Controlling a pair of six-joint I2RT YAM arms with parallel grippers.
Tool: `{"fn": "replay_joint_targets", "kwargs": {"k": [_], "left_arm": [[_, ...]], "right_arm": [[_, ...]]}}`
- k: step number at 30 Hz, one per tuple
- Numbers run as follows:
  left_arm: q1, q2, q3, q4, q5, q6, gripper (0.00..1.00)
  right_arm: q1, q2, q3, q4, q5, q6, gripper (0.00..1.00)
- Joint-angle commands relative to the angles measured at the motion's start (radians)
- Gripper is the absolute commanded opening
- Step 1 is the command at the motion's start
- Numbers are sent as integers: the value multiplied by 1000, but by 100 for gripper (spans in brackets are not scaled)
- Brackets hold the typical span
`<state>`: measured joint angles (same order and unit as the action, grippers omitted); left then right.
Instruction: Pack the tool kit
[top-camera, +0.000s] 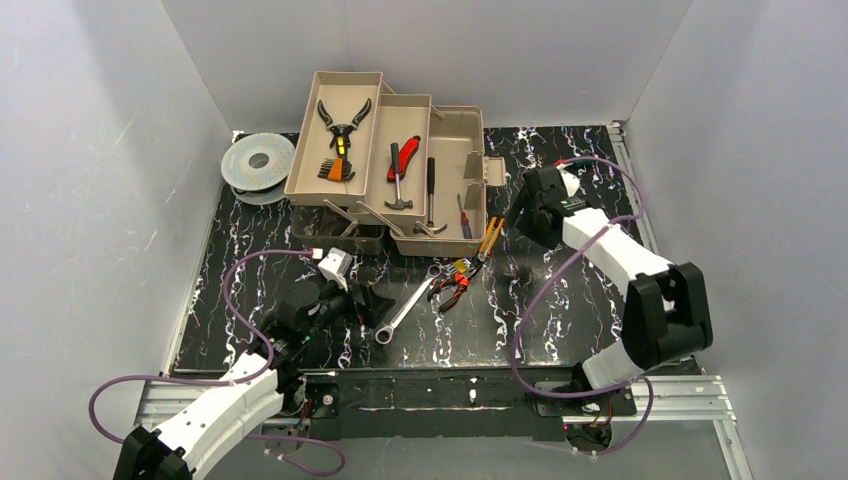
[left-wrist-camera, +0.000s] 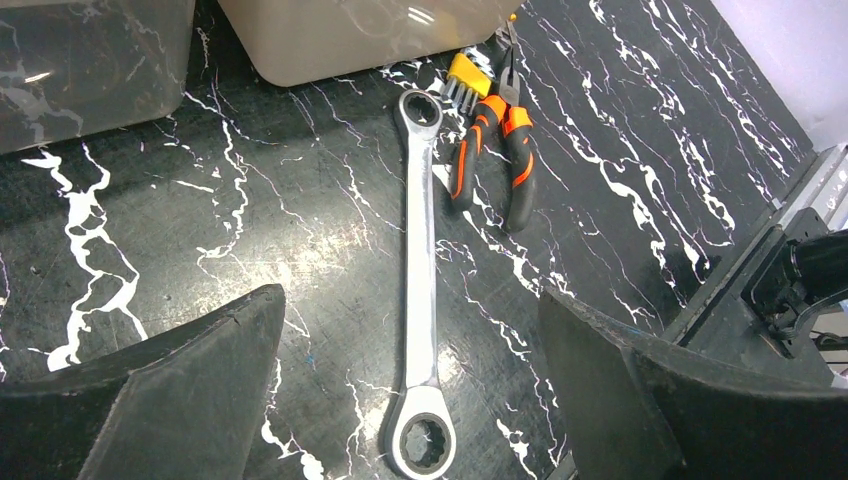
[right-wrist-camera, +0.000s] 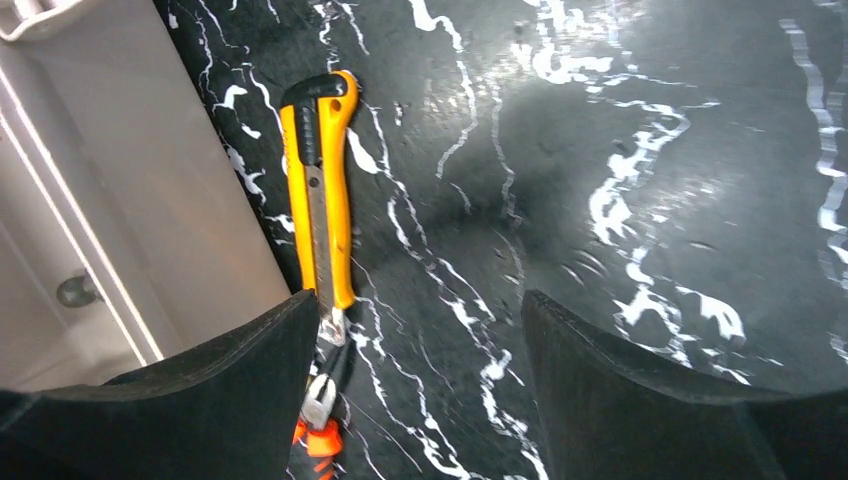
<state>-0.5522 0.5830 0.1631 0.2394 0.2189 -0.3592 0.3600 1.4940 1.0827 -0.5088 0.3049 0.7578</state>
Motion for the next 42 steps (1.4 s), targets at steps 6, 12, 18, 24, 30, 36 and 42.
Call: {"fn": "replay_joint_targets", "kwargs": {"k": [6,12,18,24,30,36,42], "left_arm": [[-3,-45,3,11,12,3,98],[-3,-33,6,12,17,3,98],[-3,-38,8,3,12,7,98],[-3,-45,10,-9,6,9,98],[-3,-46,13,-18,-5,10,98],[-3,-49,19,-30,-19,17,98],[-3,-50,17,-33,-27,21,98]], "right_arm": [[0,246,150,121,-97,105,78],[0,330,213,157,-146,109,76],[-2,416,280,132,-190,117,72],[-7,493,327,66,-187,118,68],[-15,544,392,-49,-146,70,46],[-23,489,382,-156,29,-49,32],[-51,464,361,-243,138,-144,32]]}}
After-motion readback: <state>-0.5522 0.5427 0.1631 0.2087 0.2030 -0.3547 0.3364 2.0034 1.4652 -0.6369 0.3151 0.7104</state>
